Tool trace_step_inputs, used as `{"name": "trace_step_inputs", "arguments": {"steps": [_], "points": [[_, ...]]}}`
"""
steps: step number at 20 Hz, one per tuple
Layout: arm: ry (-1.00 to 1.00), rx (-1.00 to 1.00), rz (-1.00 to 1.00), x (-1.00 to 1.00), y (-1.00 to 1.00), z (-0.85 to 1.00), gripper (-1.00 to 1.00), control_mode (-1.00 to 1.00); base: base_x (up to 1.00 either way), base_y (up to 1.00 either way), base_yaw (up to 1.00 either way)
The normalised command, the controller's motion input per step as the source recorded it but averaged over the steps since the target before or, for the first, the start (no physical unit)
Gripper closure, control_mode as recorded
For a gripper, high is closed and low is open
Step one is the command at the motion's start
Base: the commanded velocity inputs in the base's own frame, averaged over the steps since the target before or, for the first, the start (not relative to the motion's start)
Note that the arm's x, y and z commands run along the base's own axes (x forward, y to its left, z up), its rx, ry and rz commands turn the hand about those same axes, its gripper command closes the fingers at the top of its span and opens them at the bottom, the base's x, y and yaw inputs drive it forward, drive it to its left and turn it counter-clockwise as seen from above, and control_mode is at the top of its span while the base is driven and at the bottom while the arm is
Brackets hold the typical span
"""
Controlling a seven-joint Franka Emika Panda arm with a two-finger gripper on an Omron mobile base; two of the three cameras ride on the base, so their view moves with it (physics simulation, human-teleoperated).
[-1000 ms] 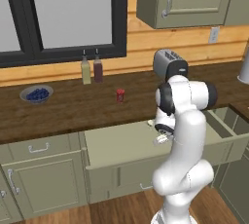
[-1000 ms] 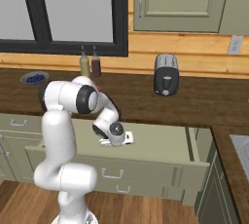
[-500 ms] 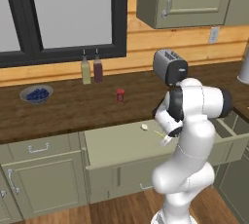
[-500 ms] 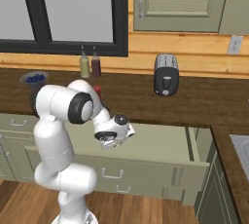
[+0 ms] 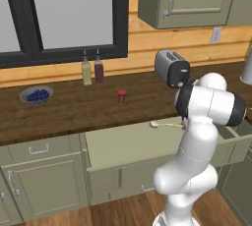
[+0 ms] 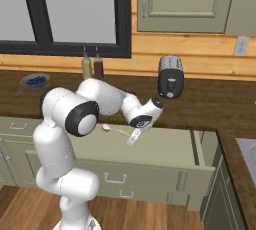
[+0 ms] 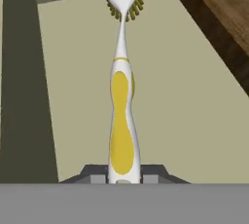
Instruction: Pick the dish brush from the drawer and place it on the counter.
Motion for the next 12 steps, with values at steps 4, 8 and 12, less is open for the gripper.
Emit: {"name": "trace_step_inputs", "arguments": {"steps": [4,8,12], "points": [[-0.10,0.12,0.49,0.54,-0.35,0.56,1.00,-1.00,0.00,0.00,0.00],[-0.12,0.11,0.26,0.98,-0.07,0.24,1.00,-1.00,0.00,0.00,0.00],[-0.04,0.09,0.15,1.00,0.00,0.03,1.00,-1.00,0.00,0.00,0.00]]}}
